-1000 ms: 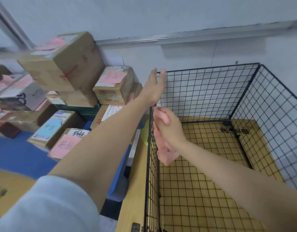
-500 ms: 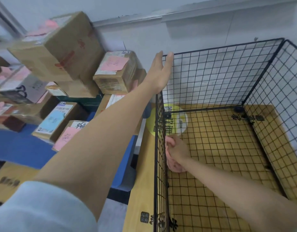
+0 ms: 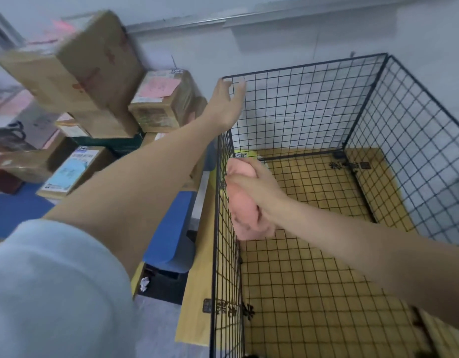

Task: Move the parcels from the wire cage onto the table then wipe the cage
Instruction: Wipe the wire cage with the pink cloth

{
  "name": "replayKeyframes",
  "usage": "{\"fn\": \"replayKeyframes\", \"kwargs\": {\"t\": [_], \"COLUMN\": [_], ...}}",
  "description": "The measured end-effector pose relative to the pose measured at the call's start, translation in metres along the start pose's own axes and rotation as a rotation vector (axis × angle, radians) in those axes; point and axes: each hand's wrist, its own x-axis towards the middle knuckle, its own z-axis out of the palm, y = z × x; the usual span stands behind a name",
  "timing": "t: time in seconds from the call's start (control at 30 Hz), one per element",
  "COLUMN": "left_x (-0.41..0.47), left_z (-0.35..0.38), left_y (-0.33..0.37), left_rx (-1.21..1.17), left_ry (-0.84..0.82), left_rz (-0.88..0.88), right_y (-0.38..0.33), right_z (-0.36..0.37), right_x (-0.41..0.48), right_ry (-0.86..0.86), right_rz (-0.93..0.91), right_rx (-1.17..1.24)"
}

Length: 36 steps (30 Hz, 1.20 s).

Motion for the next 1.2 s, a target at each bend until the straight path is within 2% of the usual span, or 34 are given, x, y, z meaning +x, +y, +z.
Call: {"fn": "replayKeyframes", "kwargs": {"t": [0.13, 0.3, 0.47, 0.57, 0.7, 0.77, 0.83, 0.97, 1.07, 1.2], "left_x": [-0.028, -0.046, -0.041, -0.039, -0.034, -0.029, -0.024, -0.013, -0.012, -0.023], "left_z": [-0.002, 0.002, 0.003, 0.001, 0.001, 0.000, -0.002, -0.005, -0.006, -0.009], "left_y": [0.006, 0.007, 0.003, 0.002, 0.000, 0.000, -0.001, -0.003, -0.004, -0.002], "left_rx": [-0.054, -0.019, 0.112, 0.139, 0.164, 0.203, 0.248, 0.274, 0.278, 0.253], "left_ry": [-0.022, 0.014, 0.068, 0.066, 0.051, 0.054, 0.066, 0.060, 0.066, 0.019], "left_rz": [-0.053, -0.043, -0.027, -0.032, -0.013, 0.001, 0.014, 0.007, 0.025, 0.024], "right_y": [-0.016, -0.007, 0.018, 0.030, 0.073, 0.088, 0.096, 0.106, 0.129, 0.144], "right_z": [0.001, 0.012, 0.015, 0.009, -0.001, 0.000, 0.004, 0.007, 0.008, 0.015], "right_x": [-0.025, -0.044, -0.037, -0.038, -0.037, -0.030, -0.019, -0.002, -0.006, -0.014], "right_ry": [-0.009, 0.003, 0.012, -0.005, -0.069, -0.107, -0.131, -0.075, -0.040, -0.052], "right_rz": [-0.096, -0.316, -0.331, -0.311, -0.203, -0.144, -0.150, -0.172, -0.058, 0.143], "right_rx": [-0.022, -0.098, -0.087, -0.051, -0.235, -0.253, -0.265, -0.394, -0.475, -0.376]}}
